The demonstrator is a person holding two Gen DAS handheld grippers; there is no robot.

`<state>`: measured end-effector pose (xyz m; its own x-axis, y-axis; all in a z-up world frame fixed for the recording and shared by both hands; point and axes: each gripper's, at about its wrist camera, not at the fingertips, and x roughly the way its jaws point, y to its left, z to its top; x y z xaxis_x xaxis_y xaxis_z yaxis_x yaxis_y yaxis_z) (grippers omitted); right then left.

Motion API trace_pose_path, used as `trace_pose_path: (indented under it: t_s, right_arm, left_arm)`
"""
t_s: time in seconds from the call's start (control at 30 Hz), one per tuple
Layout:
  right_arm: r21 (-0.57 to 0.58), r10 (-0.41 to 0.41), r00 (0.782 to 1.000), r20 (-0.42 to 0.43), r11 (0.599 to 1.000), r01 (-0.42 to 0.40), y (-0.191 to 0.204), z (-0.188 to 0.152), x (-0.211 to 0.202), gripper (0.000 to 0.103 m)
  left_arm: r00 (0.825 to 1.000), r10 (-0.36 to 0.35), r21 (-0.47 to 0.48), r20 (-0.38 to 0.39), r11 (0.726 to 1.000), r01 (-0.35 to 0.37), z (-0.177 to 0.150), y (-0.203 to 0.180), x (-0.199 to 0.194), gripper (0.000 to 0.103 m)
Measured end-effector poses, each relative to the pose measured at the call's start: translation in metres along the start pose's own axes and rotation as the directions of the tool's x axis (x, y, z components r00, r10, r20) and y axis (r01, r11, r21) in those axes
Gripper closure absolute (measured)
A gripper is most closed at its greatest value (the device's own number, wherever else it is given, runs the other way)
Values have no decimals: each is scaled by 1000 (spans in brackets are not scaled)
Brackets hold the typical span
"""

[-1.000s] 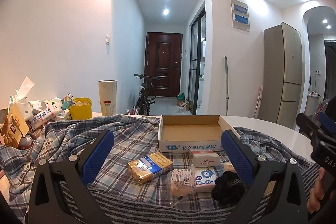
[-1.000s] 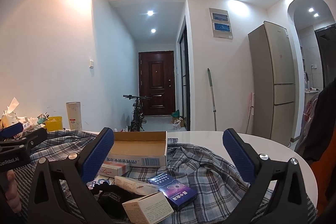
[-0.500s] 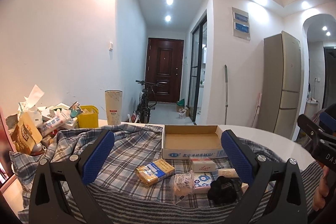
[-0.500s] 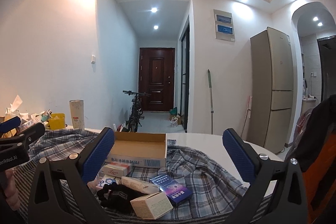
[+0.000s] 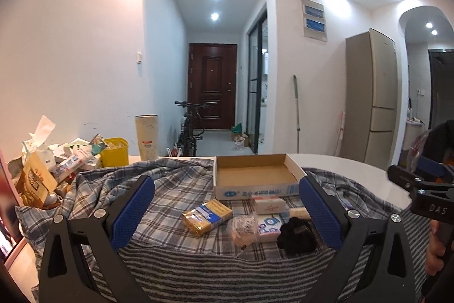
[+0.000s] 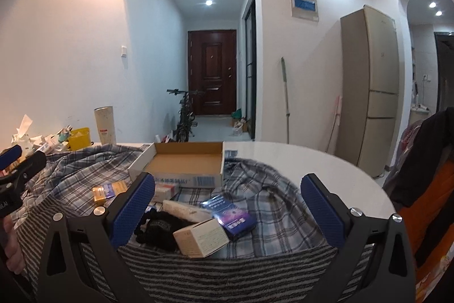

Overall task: Organize objects
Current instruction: 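Lower the right tool and grasp the small beige paper box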

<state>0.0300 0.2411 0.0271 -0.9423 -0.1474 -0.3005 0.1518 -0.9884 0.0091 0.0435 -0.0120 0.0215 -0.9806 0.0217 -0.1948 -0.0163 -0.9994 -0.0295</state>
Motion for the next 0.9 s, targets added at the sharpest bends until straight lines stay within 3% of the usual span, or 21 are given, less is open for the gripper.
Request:
trace_pose_path:
  t_s: [0.23,0.3,0.43,0.57,0.73,0.9]
  right_arm:
    - [33,79,979,-189,997,-74,1,-20,46,2]
    - [37,86,965,-249,996,-79,2,-25,62,5]
    - [-28,49,913,-406,997,-66,11,-42,98,12]
    - [66,138,879,-457,990,-122,0,-48,111,13]
    - [143,198,838,-508,979,-145,-10,-53,123,27]
    - [103,181,844,-504,983,-149,-1,-52,116,38]
  left_arm:
    - [995,-60,5,-82,998,61,-8,-10,24,1]
    - [992,-74,0,-106,997,75,-9,-10,29,9]
    - [987,-76,-26,-144,997,73,-13,-7,38,9]
    - [983,-70,-39,-168,997,64,-17,-4,41,9]
    - [982,-66,-34,-175,998,61,-16,-1,42,9]
    - [982,-54,-12,-181,999,53,-17,-3,41,9]
